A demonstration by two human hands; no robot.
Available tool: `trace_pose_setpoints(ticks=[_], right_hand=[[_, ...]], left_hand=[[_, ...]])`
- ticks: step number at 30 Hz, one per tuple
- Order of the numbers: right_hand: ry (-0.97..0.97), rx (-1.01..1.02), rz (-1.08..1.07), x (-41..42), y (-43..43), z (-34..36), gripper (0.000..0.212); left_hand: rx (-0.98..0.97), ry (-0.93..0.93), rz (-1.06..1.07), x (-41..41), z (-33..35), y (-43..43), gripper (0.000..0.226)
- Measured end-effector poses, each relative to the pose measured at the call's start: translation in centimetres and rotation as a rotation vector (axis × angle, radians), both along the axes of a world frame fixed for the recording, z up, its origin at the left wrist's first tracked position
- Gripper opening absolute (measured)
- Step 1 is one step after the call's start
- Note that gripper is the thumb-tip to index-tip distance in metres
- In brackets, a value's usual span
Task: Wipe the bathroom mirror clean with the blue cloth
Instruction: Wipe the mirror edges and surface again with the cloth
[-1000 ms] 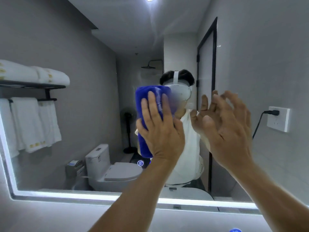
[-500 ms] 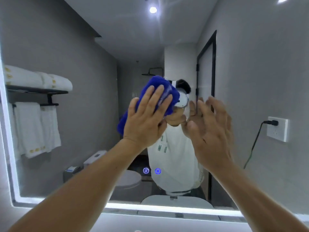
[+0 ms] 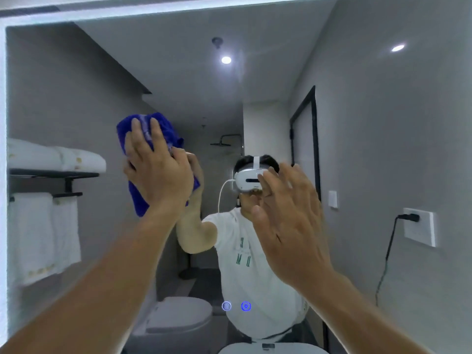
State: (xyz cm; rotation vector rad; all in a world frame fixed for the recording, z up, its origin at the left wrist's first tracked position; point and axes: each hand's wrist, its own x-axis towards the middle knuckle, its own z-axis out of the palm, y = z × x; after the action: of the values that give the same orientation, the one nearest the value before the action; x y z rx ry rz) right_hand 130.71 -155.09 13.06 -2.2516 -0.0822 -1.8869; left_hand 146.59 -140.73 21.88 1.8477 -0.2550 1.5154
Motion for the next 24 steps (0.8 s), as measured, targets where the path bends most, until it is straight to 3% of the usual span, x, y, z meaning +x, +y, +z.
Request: trace_pose_setpoints(ticks=[4, 7, 10, 14, 16, 20, 24], right_hand=[[-0.044, 0.033, -0.033, -2.1, -2.7, -0.8, 0.057], [-0.078, 0.065, -0.069, -3.4, -4.7, -0.8, 0.058], [-0.089, 0.09, -0.059, -4.0, -5.8, -0.7, 0.058], [-0.095, 0.075, -0.066, -4.5, -6.9, -0.6, 0.059], [-0.119, 0.059, -0.063, -4.6, -7.6, -0.1, 0.057], [-0.121, 0.072, -0.067, -4.6, -8.7, 1.3, 0.053], [-0.122, 0.056, -0.11, -4.4, -10.0, 3.6, 0.055]], left_hand=[[0.238, -0.113, -0.016, -4.6, -1.7, -8.7, 0.063], [0.571, -0.311, 0.024, -6.8, -4.8, -13.1, 0.065], [0.936, -0.484, 0.074, -6.8, -6.8, -13.6, 0.064], [1.24, -0.641, 0.143, -4.6, -2.8, -9.7, 0.063], [1.218, -0.661, 0.198, -3.3, 1.2, -7.7, 0.064], [0.986, -0.516, 0.204, -2.6, 10.1, -6.0, 0.068], [0.6, -0.3, 0.08, -3.8, 13.8, -7.6, 0.064]])
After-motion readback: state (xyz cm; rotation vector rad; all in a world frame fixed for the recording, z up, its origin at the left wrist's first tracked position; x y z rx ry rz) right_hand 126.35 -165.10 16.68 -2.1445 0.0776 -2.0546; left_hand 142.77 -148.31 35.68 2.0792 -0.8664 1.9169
